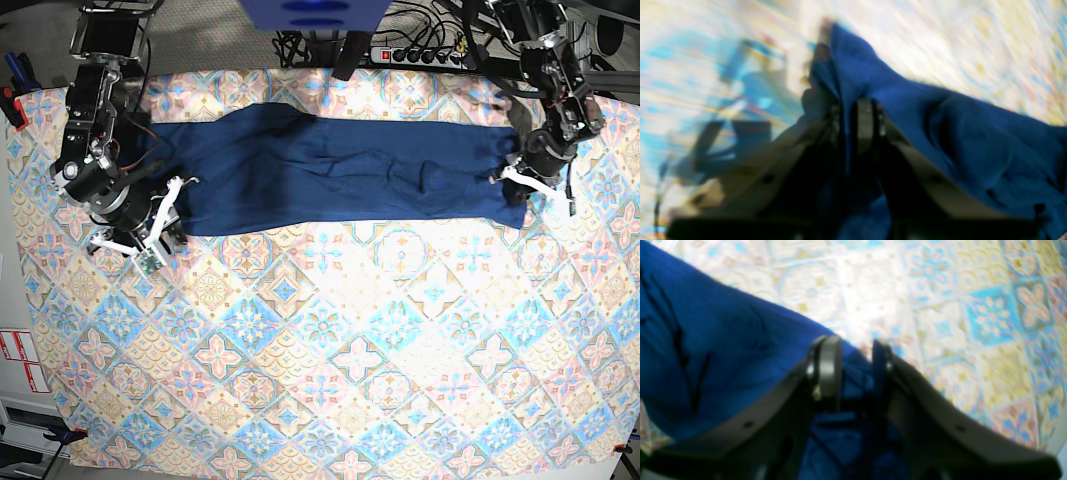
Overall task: Fold the T-shirt properly
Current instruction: 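Lift the band's end with the left gripper and pull it toward the right gripper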
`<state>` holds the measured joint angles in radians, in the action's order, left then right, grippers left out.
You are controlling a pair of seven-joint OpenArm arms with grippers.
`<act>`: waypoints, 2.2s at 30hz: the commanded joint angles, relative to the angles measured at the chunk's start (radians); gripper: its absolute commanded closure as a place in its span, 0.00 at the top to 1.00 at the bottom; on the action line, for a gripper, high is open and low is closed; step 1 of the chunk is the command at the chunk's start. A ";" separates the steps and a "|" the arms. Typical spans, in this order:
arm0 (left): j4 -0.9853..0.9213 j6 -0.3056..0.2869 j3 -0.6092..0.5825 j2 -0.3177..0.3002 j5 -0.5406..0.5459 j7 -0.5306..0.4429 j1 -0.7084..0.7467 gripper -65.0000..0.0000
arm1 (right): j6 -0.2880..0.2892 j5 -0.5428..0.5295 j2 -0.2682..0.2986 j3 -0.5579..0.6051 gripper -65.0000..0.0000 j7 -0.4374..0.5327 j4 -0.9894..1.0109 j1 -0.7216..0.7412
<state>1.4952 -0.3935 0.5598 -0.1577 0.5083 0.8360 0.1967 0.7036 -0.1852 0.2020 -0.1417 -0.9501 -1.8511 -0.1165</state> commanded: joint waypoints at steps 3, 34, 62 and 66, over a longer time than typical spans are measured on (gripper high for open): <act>0.017 -0.008 0.042 -0.032 0.020 -0.013 -0.007 0.00 | -0.005 -0.009 0.014 -0.005 0.24 0.019 -0.022 0.013; 0.368 -0.066 -0.528 0.131 0.020 -0.008 0.007 0.00 | -0.005 -0.007 0.015 -0.226 0.24 0.018 -0.015 -0.001; 0.531 -0.068 -0.212 -0.018 0.099 -0.013 0.208 0.00 | -0.005 -0.009 0.015 -0.220 0.24 0.018 -0.009 0.038; 0.531 -0.068 -0.128 -0.050 0.206 -0.013 0.211 0.00 | -0.005 -0.009 0.015 -0.220 0.24 0.018 -0.009 0.038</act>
<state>2.0068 -0.4564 0.4274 -0.1982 0.6964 0.8463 0.4110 0.6998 -0.1837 0.2028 -0.3588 -0.9539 -1.8446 -0.0933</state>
